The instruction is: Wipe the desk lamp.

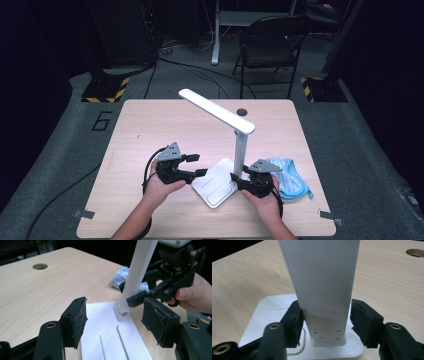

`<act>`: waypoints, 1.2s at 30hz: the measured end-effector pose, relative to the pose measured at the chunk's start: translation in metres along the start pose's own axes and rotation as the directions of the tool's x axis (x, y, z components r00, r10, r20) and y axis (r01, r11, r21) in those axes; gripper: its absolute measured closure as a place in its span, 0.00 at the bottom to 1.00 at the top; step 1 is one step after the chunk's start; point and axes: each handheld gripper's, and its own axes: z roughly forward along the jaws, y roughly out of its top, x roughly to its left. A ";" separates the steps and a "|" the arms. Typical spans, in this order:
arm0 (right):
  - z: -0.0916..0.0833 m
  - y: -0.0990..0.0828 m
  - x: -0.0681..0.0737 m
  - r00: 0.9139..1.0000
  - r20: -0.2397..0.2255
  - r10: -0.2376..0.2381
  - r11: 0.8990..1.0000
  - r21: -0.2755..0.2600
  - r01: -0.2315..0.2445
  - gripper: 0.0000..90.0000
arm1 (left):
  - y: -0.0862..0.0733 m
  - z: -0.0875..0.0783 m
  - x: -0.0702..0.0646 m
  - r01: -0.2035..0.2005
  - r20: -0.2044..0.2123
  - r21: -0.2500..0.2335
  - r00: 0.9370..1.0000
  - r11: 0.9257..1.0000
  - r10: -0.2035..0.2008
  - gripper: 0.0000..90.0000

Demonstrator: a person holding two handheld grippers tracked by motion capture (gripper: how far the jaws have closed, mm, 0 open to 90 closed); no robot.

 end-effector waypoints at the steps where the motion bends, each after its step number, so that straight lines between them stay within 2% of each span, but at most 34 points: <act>1: 0.000 0.000 -0.001 1.000 -0.007 -0.001 1.000 -0.004 0.001 0.54 | -0.002 0.000 0.001 -0.004 0.005 0.008 1.000 1.000 0.004 0.40; 6: 0.001 0.002 -0.002 1.000 -0.018 -0.004 1.000 -0.002 0.004 0.55 | -0.010 -0.002 0.002 0.014 -0.009 0.000 1.000 1.000 -0.014 0.38; 8: 0.003 0.002 -0.004 1.000 -0.018 -0.007 1.000 -0.013 0.007 0.55 | -0.013 -0.002 0.003 0.030 -0.021 0.006 0.999 1.000 -0.030 0.38; 16: 0.011 0.006 -0.003 0.999 -0.039 -0.022 1.000 -0.009 0.022 0.56 | -0.029 -0.002 0.008 0.050 -0.066 0.044 0.997 0.998 -0.047 0.36; 24: 0.020 0.011 -0.001 0.997 -0.062 -0.040 0.999 -0.006 0.039 0.56 | -0.043 0.003 0.015 0.066 -0.116 0.073 0.992 0.995 -0.057 0.28; 25: 0.022 0.011 0.001 0.997 -0.067 -0.026 1.000 -0.008 0.026 0.56 | -0.045 0.004 0.017 0.065 -0.121 0.086 0.991 0.994 -0.054 0.28; 26: 0.023 0.012 0.000 0.996 -0.072 -0.045 0.999 -0.011 0.044 0.56 | -0.048 0.005 0.019 0.072 -0.117 0.100 0.991 0.992 -0.061 0.27; 27: 0.024 0.013 0.001 0.997 -0.071 -0.042 0.999 -0.012 0.041 0.56 | -0.051 0.007 0.020 0.083 -0.123 0.098 0.990 0.992 -0.071 0.27; 29: 0.026 0.014 0.003 0.997 -0.074 -0.037 0.999 -0.003 0.037 0.56 | -0.054 0.010 0.022 0.088 -0.121 0.127 0.990 0.988 -0.073 0.27; 36: 0.028 0.014 0.005 0.996 -0.080 -0.046 0.999 -0.011 0.045 0.56 | -0.066 0.020 0.027 0.145 -0.135 0.133 0.983 0.980 -0.127 0.27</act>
